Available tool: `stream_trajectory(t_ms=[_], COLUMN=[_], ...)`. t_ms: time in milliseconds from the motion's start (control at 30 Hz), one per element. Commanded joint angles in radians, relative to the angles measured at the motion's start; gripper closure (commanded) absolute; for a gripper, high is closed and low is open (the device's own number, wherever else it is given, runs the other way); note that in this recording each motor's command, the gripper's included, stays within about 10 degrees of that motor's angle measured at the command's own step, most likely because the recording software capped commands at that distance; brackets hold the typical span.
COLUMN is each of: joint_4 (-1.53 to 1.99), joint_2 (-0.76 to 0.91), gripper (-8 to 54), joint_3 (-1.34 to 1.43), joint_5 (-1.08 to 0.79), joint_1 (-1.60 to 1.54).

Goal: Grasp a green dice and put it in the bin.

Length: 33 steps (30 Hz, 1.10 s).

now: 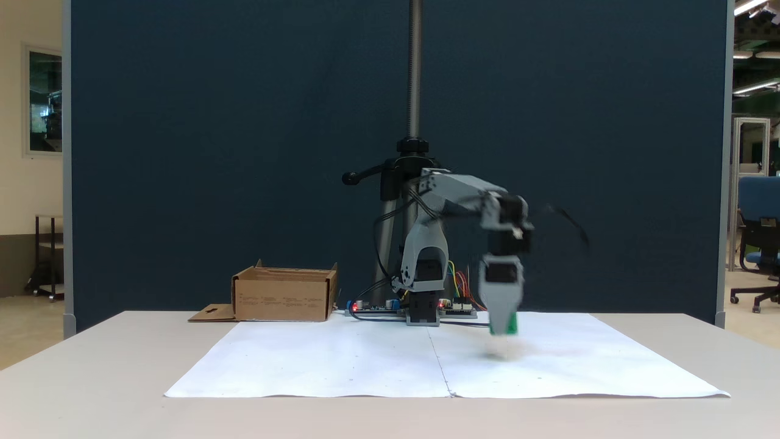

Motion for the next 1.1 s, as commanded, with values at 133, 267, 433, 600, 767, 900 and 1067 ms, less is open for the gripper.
stream_trajectory(t_ms=[133,267,433,600,767,900,1067], joint_4=[0.106,0.106,0.106,0.104,0.103,0.097,0.097], joint_2=[0.225,0.253,0.265,0.267,0.318,0.319,0.319], gripper=[32.9,32.9,32.9,32.9,32.9,32.9,32.9], joint_3=[-0.032,-0.055,-0.091,-0.175,-0.256,-0.310,-0.313], joint_5=[-0.012,-0.147,-0.328,-0.462,-0.588,-0.692,-0.822], joint_1=[0.229,0.411,0.658,0.847,1.011,1.157,1.381])
